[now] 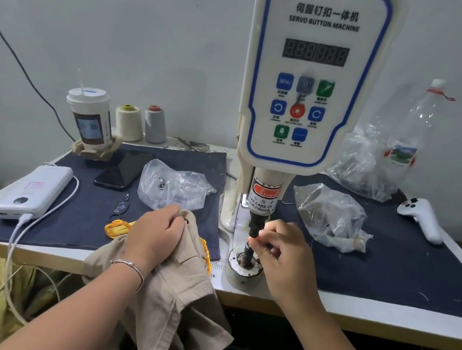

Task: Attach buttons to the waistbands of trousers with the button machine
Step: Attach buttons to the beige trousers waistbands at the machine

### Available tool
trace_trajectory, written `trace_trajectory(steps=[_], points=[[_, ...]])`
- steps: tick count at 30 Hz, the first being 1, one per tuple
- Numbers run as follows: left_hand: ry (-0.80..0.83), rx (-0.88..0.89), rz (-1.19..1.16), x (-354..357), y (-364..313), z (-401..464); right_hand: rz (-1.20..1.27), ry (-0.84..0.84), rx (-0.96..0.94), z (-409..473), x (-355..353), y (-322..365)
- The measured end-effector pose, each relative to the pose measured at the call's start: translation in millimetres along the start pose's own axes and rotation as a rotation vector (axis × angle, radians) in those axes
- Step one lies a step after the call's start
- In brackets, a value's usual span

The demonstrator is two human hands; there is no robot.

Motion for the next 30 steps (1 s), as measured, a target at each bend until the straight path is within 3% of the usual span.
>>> trace_trajectory(steps=[8, 13, 16, 19, 23, 26, 30], points=[[0.023, -0.017, -0.088, -0.9, 0.2, -1.7, 0.053, -0.009, -0.013, -5.5, -11.8, -1.8], [0.186, -0.121, -0.622, -24.9, -19.1, -6.7, 0.072, -0.118, -0.024, -18.9, -51.1, 4.5], [0.334, -0.181, -0.705, -46.6, -33.5, -15.5, 0.135, -0.077, 0.004, -30.6, -62.7, 14.1], [0.546, -0.16, -0.793, -60.6, -63.5, -33.9, 0.237, 0.07, 0.06, -41.7, -52.8, 32.1], [0.793, 0.084, -0.729, -78.1, -112.0, -57.6, 0.431, 0.386, 0.132, -55.6, -25.8, 60.5], [0.889, 0.156, -0.747, -84.9, -138.3, -71.4, 0.623, 0.714, 0.166, -69.2, -10.0, 77.7], [0.959, 0.196, -0.799, -90.9, -160.9, -83.8, 0.667, 0.901, 0.205, -79.4, -15.5, 76.6]])
Point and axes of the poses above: each hand's wrist, its own z-axis towards the middle knuckle, its own x-axis out of the palm, y = z × x, the point moved 8 cm from there along z, towards the middle knuckle, and after that the axes turned 9 degrees about x, right-handed, at the moved point
